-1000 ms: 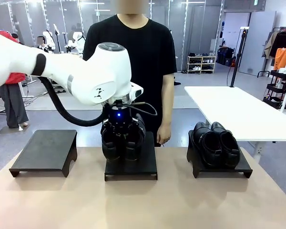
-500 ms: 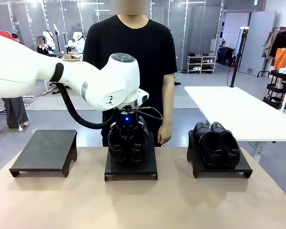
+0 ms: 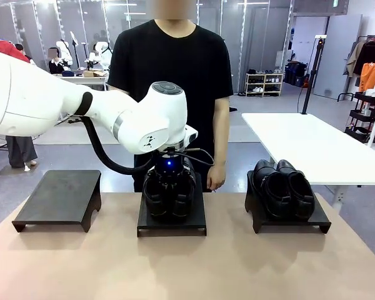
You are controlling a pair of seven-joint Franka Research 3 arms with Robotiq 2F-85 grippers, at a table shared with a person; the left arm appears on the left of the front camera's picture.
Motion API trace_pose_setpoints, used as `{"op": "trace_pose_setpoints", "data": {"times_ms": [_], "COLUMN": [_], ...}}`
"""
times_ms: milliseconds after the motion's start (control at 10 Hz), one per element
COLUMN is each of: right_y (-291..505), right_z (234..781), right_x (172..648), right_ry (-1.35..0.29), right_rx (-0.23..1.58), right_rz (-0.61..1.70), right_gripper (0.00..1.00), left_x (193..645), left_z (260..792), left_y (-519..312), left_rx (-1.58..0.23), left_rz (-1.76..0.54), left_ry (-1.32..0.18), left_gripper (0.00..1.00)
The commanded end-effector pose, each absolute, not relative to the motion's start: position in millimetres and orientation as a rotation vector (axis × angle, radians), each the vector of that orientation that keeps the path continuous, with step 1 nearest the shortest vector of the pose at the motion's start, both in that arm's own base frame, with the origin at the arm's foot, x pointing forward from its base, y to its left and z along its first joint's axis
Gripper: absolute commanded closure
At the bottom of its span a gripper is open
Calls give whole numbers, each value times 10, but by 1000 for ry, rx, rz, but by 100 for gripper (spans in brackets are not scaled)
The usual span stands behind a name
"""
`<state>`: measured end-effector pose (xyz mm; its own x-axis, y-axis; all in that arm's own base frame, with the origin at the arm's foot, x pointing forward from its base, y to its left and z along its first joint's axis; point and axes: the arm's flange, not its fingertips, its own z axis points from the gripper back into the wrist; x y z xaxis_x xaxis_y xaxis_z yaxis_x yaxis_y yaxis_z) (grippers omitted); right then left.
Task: Place the shoes on the stand as instructed by the person.
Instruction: Pick up another pair of Shoes and place it on the Shoes Stand indicated by the person.
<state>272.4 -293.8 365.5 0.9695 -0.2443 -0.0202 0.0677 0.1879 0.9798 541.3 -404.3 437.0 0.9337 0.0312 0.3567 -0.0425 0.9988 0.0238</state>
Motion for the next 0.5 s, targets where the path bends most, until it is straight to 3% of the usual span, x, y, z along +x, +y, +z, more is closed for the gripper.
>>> {"op": "trace_pose_setpoints", "data": {"times_ms": [0,400], "right_y": [-2919,-2919], "right_z": [3669,3669], "right_x": [2684,2684], "right_ry": [-144,-144], "right_rx": [1363,1363], "right_rz": [-217,-217], "right_gripper": [0,0], "left_x": [5475,5589], "left_z": [4354,4175], "left_y": [-4082,-4048], "left_rx": [24,22], "left_rz": [57,81], "left_ry": [-447,-421], "left_gripper": [92,92]}}
